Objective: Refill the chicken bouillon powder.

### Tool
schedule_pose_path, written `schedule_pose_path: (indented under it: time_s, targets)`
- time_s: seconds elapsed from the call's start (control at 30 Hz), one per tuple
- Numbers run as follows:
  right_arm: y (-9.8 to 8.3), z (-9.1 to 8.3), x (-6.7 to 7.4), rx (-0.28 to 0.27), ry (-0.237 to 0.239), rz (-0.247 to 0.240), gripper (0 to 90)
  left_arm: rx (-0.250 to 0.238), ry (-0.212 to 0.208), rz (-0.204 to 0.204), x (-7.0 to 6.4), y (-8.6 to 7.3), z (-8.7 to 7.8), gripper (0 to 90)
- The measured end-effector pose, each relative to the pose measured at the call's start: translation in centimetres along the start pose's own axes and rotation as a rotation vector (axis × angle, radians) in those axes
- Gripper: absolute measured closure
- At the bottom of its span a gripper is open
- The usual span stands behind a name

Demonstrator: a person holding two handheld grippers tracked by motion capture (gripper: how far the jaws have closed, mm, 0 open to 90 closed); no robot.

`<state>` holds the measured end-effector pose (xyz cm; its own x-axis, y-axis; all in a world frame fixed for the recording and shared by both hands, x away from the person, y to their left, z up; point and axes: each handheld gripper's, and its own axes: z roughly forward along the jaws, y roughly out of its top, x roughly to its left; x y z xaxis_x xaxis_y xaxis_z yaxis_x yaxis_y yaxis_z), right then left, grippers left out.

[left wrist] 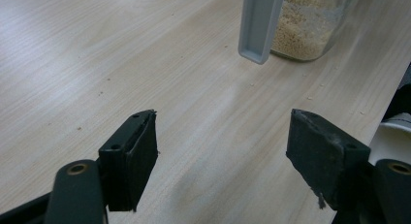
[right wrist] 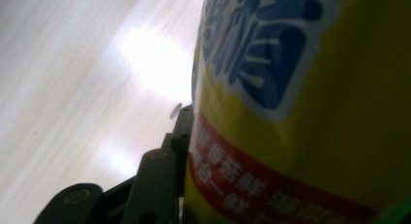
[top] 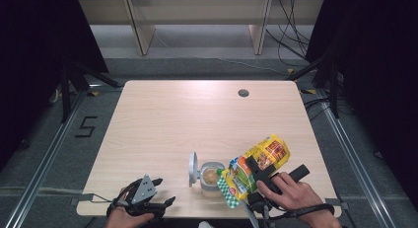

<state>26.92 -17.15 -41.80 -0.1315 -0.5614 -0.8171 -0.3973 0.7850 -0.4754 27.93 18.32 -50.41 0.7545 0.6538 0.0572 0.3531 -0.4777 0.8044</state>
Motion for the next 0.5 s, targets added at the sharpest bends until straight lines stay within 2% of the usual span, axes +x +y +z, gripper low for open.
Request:
schedule_pose_path:
  time_s: [0.07, 0.13, 0.17, 0.23, 0.27, 0.3, 0.37, 0.4, 0.43, 0.5]
  targets:
    - [-0.1, 0.0, 0.2, -0.009, 0.012, 0.031, 65.9, 0.01, 0.002, 0.012, 0.1, 0.0, 0.0, 26.0]
    - [-0.1, 0.0, 0.4, -0.024, 0.013, 0.049, 66.0, -0.007, -0.008, -0.012, -0.1, 0.0, 0.1, 26.0]
    - [-0.1, 0.1, 0.4, -0.044, -0.009, 0.068, 66.0, 0.001, -0.002, 0.003, 0.0, 0.0, 0.0, 26.0]
    - [0.0, 0.0, 1.0, -0.049, -0.006, 0.166, 66.2, 0.001, 0.0, 0.006, 0.0, 0.0, 0.0, 26.0]
    - [0.0, 0.1, 1.1, -0.057, -0.013, 0.177, 66.2, 0.0, 0.001, -0.006, 0.0, 0.0, 0.0, 26.0]
    - [-0.1, 0.1, 1.2, -0.056, -0.002, 0.194, 66.2, 0.006, 0.002, -0.001, 0.0, 0.0, -0.1, 26.0]
    - [-0.2, 0.2, 1.3, -0.08, -0.003, 0.221, 66.2, -0.011, 0.0, -0.021, -0.1, 0.0, 0.0, 26.0]
    - [-0.2, 0.3, 1.6, -0.08, 0.0, 0.276, 66.3, -0.016, -0.003, -0.026, -0.2, 0.0, 0.1, 26.0]
    - [-0.3, 0.3, 1.7, -0.081, 0.001, 0.291, 66.3, -0.005, -0.004, -0.013, -0.1, 0.0, 0.0, 26.0]
    - [-0.6, 0.6, 2.0, -0.11, -0.001, 0.358, 66.4, -0.006, -0.007, -0.012, -0.1, 0.0, 0.0, 26.0]
